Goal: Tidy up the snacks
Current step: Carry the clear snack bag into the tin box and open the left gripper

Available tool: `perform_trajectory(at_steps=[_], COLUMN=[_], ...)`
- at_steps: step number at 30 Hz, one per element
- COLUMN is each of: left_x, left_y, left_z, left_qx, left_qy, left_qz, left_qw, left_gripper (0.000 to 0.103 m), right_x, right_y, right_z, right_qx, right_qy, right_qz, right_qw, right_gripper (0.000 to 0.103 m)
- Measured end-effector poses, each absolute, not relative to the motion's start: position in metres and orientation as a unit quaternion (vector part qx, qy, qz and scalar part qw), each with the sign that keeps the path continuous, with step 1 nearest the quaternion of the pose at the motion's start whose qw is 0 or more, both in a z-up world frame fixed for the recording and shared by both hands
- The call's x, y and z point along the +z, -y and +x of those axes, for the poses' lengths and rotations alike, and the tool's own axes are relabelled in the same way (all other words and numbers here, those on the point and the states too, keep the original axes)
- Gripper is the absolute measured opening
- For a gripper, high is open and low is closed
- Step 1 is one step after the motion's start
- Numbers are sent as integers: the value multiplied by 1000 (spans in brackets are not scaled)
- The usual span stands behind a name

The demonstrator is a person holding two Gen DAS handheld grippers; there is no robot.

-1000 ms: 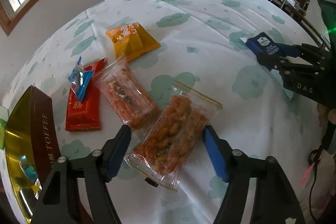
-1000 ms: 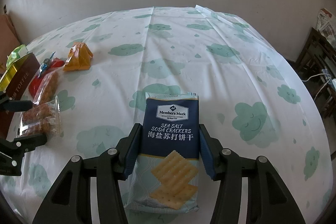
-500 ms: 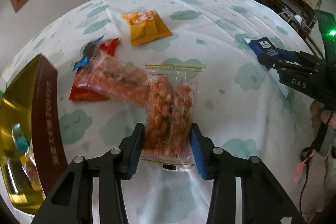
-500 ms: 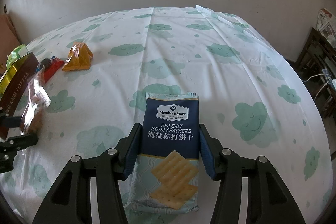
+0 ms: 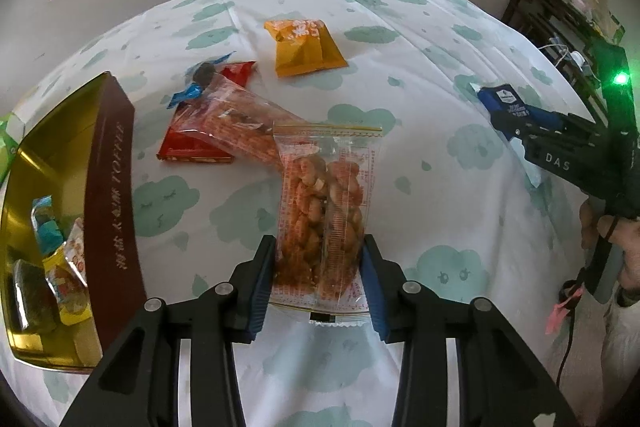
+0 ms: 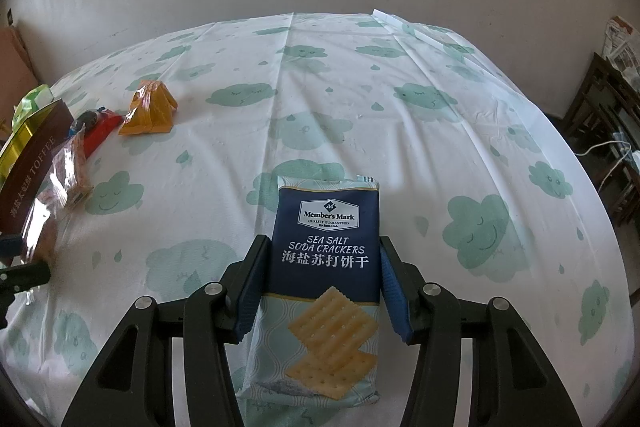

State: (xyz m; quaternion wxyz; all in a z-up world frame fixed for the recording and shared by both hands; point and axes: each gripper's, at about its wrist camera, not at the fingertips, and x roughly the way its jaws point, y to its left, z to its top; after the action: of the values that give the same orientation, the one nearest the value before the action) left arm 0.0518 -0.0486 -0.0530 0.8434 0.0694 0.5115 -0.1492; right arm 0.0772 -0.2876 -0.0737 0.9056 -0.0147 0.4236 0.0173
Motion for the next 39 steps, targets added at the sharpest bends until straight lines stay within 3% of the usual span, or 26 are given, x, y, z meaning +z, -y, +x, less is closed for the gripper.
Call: perform_trajectory(at_steps=[9,18,27,39], left_x=[-19,14,0,-34], left_y=[30,-40,-113,-151], left_z=[45,52,51,49], left_qx=[-141,-65,11,55], left_qy=[-481,-446,-466,-504], left_qz=[54,35,3,0], left_qw=[864,892,885,862], left_gripper=[37,37,37,37], right_x=[-74,-74,-74,-73], right_y=[288,288,288,288], right_z=[77,77,77,77], right_qx=[17,17,17,17], right_qy=[-424,-423,-423,-423], right_qz=[-15,-14,-14,-14], right_qw=[906,906,906,906], right_gripper=[54,54,54,54])
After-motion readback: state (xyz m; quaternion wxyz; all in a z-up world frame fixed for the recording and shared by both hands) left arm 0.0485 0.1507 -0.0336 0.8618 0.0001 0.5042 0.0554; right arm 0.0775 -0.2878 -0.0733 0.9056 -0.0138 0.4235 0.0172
